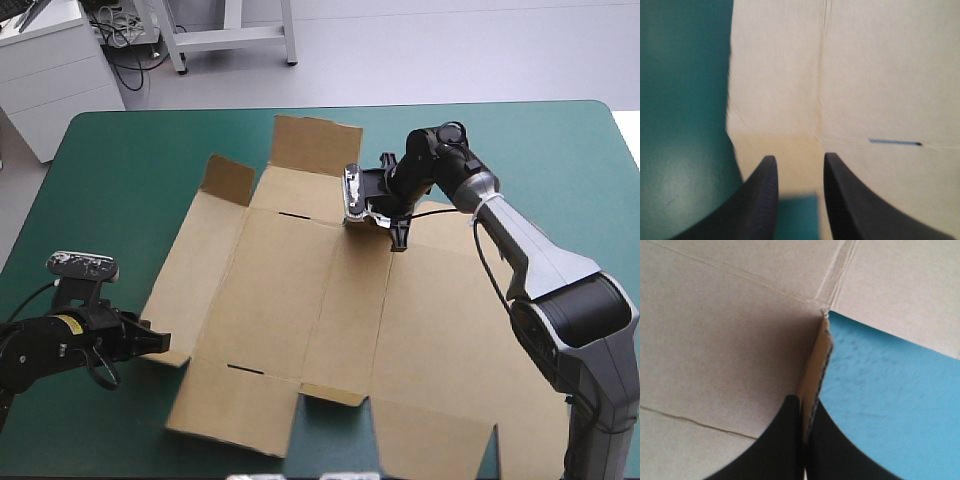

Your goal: Fold the box

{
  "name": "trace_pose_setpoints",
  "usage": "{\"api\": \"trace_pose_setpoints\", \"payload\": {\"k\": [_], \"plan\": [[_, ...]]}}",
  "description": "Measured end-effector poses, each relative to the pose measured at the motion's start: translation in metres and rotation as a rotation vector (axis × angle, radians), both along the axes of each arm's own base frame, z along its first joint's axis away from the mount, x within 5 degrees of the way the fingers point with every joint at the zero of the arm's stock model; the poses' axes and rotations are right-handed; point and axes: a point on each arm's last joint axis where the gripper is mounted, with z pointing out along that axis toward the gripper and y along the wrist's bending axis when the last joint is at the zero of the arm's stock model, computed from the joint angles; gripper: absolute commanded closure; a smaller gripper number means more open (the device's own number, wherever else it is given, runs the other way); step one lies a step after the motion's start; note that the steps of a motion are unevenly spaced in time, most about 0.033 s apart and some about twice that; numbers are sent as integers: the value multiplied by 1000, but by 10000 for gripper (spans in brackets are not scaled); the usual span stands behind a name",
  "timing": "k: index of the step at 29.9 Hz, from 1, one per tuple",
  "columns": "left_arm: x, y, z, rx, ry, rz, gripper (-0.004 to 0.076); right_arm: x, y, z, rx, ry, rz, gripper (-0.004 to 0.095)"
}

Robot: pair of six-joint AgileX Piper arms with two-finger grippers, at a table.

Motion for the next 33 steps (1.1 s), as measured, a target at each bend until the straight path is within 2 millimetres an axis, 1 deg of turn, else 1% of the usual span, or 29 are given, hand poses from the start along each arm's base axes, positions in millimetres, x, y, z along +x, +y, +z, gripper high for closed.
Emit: {"api": "trace_pose_setpoints", "payload": {"k": [4,7,9,13,16,21,23,25,26,28,30,33], "plan": [[0,2,14,24,-46,5,505,5,14,5,55,-136,93,931],[0,5,23,45,-82,10,505,6,18,7,85,-164,128,931],[0,6,26,58,-92,13,505,3,17,6,84,-135,130,931],[-1,7,26,72,-81,14,505,-8,12,-1,33,35,95,931],[-1,7,26,73,-75,14,505,-15,9,-4,3,123,70,931],[-2,7,25,74,-68,13,505,-16,8,-4,5,158,22,916],[-2,7,25,75,-66,12,505,-16,8,-4,11,167,-11,849],[-2,7,25,77,-62,12,503,-15,8,-4,24,177,-54,735],[-2,7,25,78,-61,12,496,-15,8,-4,27,180,-66,651],[-2,7,25,79,-61,12,463,-14,9,-4,44,172,-93,529],[-1,7,25,81,-58,12,405,-11,10,-3,69,151,-135,434],[2,7,23,85,-45,12,321,-3,10,0,117,108,-231,388]]}}
